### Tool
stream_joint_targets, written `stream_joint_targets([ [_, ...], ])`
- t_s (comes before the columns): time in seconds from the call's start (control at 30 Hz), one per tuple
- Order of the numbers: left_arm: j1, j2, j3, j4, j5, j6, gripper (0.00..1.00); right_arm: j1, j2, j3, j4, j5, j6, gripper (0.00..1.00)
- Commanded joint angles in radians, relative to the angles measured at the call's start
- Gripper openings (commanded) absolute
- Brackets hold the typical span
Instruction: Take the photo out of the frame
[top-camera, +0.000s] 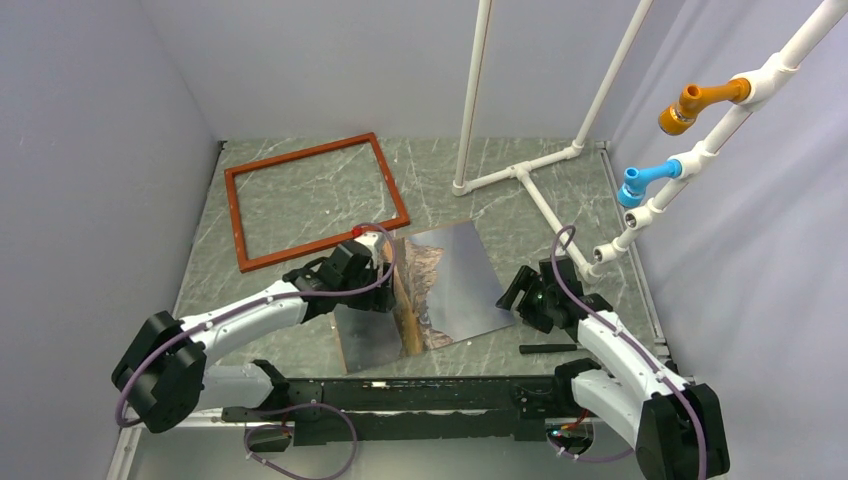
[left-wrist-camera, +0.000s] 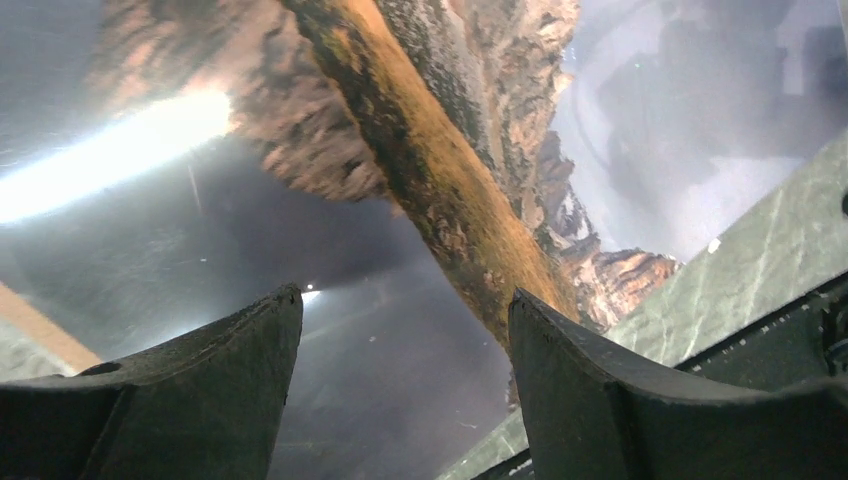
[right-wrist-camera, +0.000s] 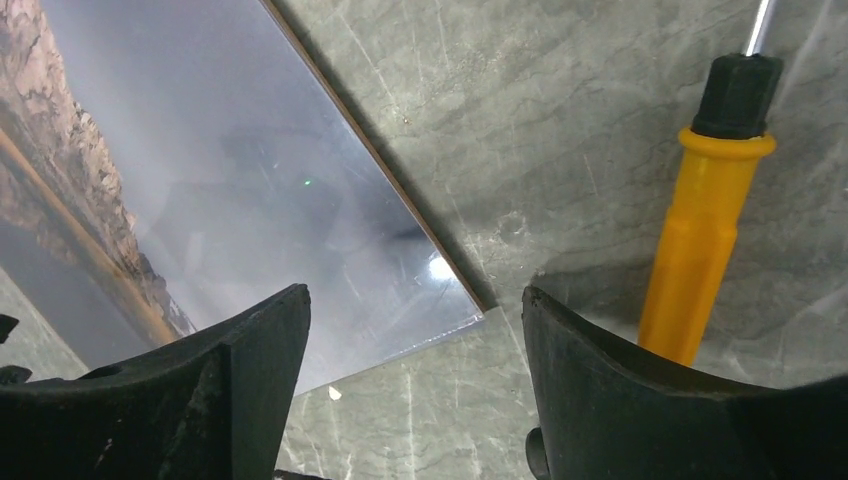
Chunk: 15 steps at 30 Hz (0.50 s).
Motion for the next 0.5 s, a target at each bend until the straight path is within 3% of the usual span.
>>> stream_joint_targets([
  [0.0, -0.003, -0.019, -0.005, -0.029, -0.101, -0.016, 0.78, -0.004, -0.015, -0.021, 0.057, -0.055, -0.02, 0.77],
  [0.47, -0.002, 0.095, -0.056, 0.04, -0.094, -0.054, 0.77, -0.003, -0.035, -0.024, 0.071, -0.1, -0.032, 0.74],
])
